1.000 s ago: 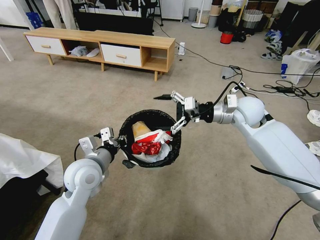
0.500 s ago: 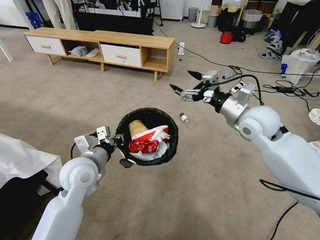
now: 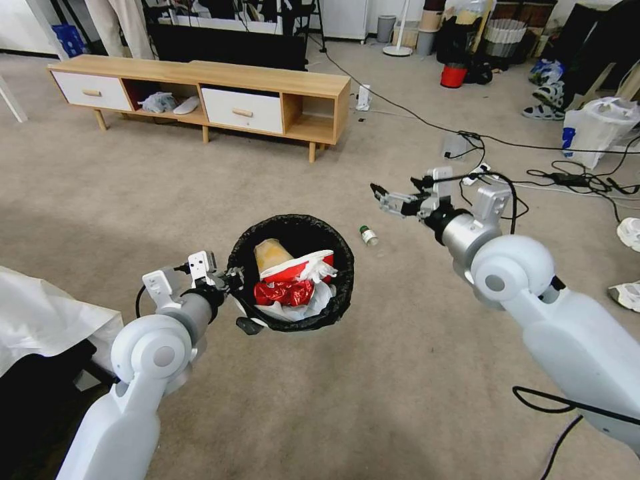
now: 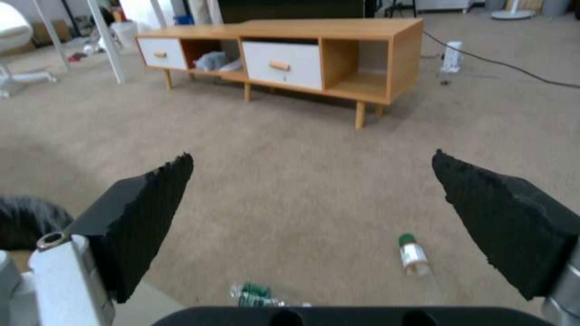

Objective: Pick up the trash bin and place the garbage on the floor into it.

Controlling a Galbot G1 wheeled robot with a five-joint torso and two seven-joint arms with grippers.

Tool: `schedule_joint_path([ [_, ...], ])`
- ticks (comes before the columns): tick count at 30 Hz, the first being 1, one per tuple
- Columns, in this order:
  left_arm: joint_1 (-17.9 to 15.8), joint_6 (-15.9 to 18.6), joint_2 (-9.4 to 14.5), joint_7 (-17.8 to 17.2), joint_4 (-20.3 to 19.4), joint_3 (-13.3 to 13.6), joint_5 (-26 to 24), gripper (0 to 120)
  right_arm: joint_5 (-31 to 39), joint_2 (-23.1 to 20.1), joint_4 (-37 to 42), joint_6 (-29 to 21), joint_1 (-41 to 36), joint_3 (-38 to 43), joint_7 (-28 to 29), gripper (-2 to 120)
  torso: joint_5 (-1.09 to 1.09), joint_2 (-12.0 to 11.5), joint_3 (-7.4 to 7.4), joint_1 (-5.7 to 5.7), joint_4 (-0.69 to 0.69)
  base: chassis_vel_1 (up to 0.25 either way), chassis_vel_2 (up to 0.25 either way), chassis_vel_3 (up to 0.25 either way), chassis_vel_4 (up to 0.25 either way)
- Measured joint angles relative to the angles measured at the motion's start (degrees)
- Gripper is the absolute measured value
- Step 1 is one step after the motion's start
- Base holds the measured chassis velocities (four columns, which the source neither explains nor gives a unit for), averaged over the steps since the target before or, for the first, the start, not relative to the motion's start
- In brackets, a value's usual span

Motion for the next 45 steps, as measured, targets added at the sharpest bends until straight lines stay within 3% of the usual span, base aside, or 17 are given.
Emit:
schedule_joint_path([
  [7,-0.3,0.0,0.0,0.0,0.2,0.1,0.0,2,-4.7,-0.3,0.4,2.3,-7.4,4.5,-3.9,100,0.01,0.0,0.0,0.0,0.0,0.0,0.0,0.0,0.0],
  [17,-0.6,0.0,0.2,0.0,0.5,0.3,0.0,2,-8.7,0.5,-0.7,4.7,-13.6,7.8,-5.3,100,0.0,0.0,-0.01,0.0,-0.01,0.0,0.0,0.0,0.0],
  [45,-0.3,0.0,0.0,0.0,0.2,0.0,-0.1,2,-11.3,2.8,-2.6,6.2,-13.4,6.9,-5.9,100,0.0,0.0,0.0,0.0,0.0,0.0,0.0,0.0,0.0],
])
